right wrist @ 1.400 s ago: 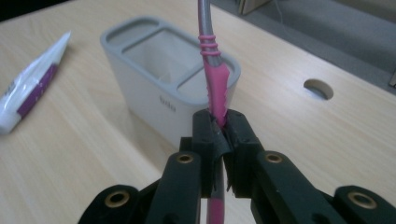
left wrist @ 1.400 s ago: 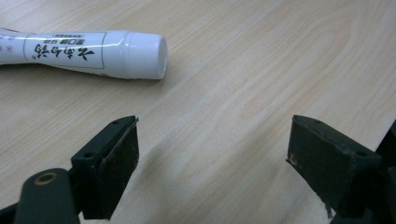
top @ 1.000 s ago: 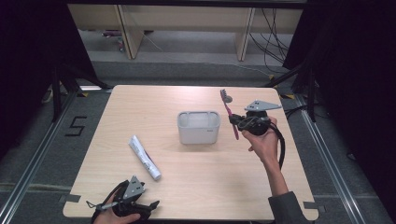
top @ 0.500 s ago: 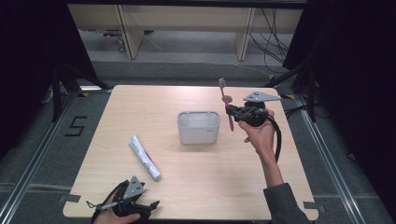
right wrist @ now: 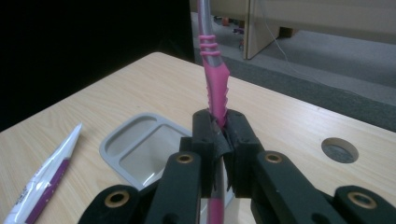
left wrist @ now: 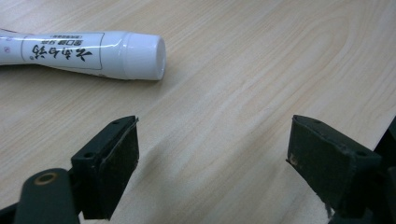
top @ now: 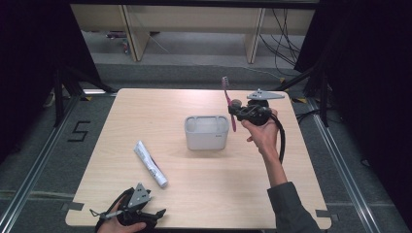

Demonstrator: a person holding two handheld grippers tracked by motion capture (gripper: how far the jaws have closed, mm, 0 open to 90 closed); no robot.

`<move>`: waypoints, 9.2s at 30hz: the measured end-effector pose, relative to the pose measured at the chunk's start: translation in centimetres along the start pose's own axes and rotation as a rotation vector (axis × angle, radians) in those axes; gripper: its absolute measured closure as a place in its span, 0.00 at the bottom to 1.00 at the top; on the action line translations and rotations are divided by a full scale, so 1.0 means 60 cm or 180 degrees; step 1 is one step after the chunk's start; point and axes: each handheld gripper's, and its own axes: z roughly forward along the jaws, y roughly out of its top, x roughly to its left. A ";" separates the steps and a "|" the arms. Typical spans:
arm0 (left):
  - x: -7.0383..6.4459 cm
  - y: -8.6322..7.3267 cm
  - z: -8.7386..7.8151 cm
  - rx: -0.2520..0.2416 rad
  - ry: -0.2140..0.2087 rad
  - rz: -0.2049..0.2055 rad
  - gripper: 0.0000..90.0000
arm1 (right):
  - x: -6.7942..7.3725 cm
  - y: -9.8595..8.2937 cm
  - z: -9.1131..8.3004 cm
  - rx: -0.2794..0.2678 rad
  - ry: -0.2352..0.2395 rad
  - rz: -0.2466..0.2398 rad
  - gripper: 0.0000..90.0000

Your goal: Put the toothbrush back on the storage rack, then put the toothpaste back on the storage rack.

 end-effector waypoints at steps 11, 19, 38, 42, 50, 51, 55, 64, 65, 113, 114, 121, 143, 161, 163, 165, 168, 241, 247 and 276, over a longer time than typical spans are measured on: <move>-0.001 0.000 0.001 -0.0032 -0.0012 -0.0030 0.18 | 0.006 0.016 0.026 -0.0074 0.0108 0.0178 0.94; -0.002 0.000 0.000 -0.0039 -0.0033 -0.0035 0.18 | 0.007 0.014 0.050 -0.0074 0.0126 0.0221 0.94; -0.001 0.000 -0.001 -0.0011 -0.0038 -0.0002 0.18 | -0.002 -0.003 0.071 -0.0018 0.0074 0.0300 0.94; -0.001 0.000 0.000 -0.0015 -0.0040 -0.0001 0.18 | -0.003 -0.010 0.075 0.0039 0.0069 0.0332 0.94; -0.001 0.000 0.000 -0.0002 -0.0042 -0.0002 0.18 | -0.007 -0.030 0.083 0.0036 0.0037 0.0337 0.93; -0.001 0.000 0.000 -0.0006 -0.0039 -0.0007 0.18 | -0.009 -0.031 0.084 0.0043 0.0041 0.0306 0.93; -0.001 -0.001 0.000 0.0000 -0.0042 0.0002 0.18 | -0.008 -0.038 0.088 0.0069 0.0052 0.0335 0.93; -0.001 0.000 0.000 0.0004 -0.0046 0.0011 0.18 | -0.007 -0.049 0.094 0.0128 0.0022 0.0368 0.93; -0.001 0.000 0.000 -0.0001 -0.0045 0.0003 0.18 | -0.006 -0.051 0.096 0.0102 0.0000 0.0342 0.93; -0.001 -0.001 0.001 0.0008 0.0009 -0.0037 0.18 | -0.004 -0.097 -0.007 0.0157 -0.0118 0.0286 0.57; 0.000 0.000 0.000 0.0023 0.0000 -0.0012 0.18 | -0.001 -0.099 -0.010 0.0165 -0.0114 0.0278 0.56; -0.002 0.000 -0.001 0.0008 -0.0033 -0.0022 0.18 | 0.002 -0.107 -0.019 0.0202 -0.0105 0.0223 0.55; -0.002 0.000 -0.002 0.0002 -0.0030 -0.0028 0.18 | 0.018 -0.127 -0.038 0.0363 -0.0118 0.0254 0.45; 0.001 0.001 0.000 -0.0003 -0.0022 -0.0022 0.18 | 0.031 -0.144 -0.045 0.0442 -0.0061 0.0121 0.41; 0.000 0.002 0.000 -0.0024 -0.0013 -0.0043 0.18 | 0.035 -0.147 -0.044 0.0437 0.0003 0.0179 0.41; 0.000 0.004 0.000 0.0004 -0.0021 -0.0004 0.18 | 0.036 -0.152 -0.044 0.0446 -0.0040 0.0133 0.41; 0.001 0.003 0.002 0.0015 -0.0007 -0.0005 0.18 | 0.039 -0.160 -0.044 0.0512 -0.0013 0.0171 0.40; 0.009 0.004 -0.008 -0.0250 0.0149 -0.0247 0.18 | 0.102 -0.313 -0.161 0.1050 -0.0042 0.0107 0.28; 0.016 0.006 -0.015 -0.0382 0.0168 -0.0355 0.24 | 0.105 -0.317 -0.164 0.1040 -0.0032 0.0046 0.29; 0.058 0.083 0.048 -0.0491 0.0249 0.0273 0.99 | 0.102 -0.321 -0.160 0.1107 0.0089 -0.0022 0.31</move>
